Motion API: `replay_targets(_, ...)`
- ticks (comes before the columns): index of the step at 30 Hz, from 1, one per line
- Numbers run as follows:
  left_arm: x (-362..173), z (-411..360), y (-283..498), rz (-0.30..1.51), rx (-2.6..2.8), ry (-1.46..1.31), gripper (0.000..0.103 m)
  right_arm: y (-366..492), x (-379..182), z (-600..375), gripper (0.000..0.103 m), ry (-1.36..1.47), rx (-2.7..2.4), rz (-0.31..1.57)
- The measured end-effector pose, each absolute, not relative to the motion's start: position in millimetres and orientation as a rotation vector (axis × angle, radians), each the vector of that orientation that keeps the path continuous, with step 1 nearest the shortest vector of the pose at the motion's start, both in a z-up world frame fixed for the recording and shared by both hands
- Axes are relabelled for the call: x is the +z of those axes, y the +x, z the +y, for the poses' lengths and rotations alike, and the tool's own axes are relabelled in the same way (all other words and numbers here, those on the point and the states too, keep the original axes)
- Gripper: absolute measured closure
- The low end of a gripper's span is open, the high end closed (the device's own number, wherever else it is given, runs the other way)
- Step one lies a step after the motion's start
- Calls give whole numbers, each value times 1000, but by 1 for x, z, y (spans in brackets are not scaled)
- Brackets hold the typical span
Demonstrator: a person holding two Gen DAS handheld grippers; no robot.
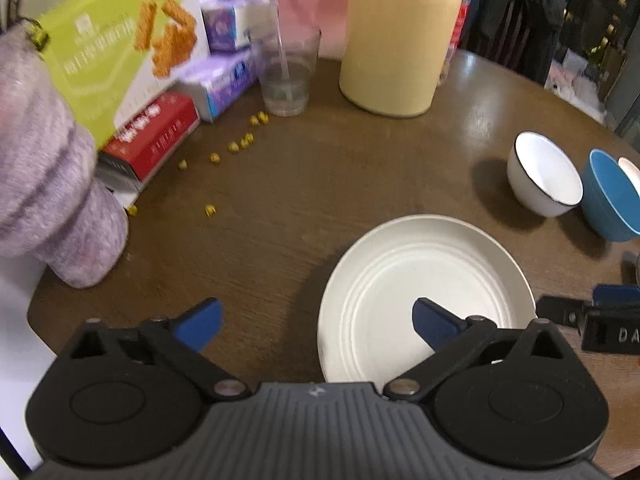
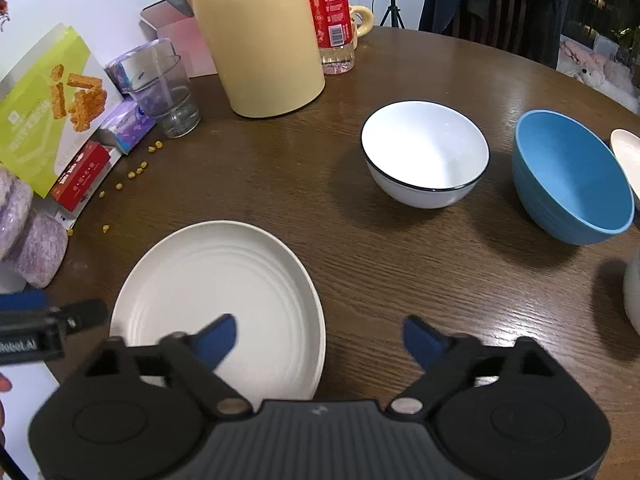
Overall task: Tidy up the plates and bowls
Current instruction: 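Open the left gripper while the right gripper also opens, releasing the plate, then withdraw both grippers up and away from the placed cream plate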
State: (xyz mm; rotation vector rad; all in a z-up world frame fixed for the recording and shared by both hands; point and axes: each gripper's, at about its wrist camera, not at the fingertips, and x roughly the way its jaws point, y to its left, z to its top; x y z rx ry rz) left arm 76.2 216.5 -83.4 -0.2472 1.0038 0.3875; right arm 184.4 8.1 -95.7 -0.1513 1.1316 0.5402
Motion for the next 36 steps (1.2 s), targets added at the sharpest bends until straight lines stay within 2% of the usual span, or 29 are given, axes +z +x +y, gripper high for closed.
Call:
replay_targets(2, -80, 213, 73, 981, 387, -235, 0, 179, -95, 4, 0, -156, 533, 1126)
replay_targets(16, -68, 185, 56, 937, 298, -185, 0, 155, -84, -43, 0, -138, 414, 1105)
replay_targets(36, -49, 113, 89, 930, 109, -106, 0, 143, -57, -141, 0, -45, 146, 1099)
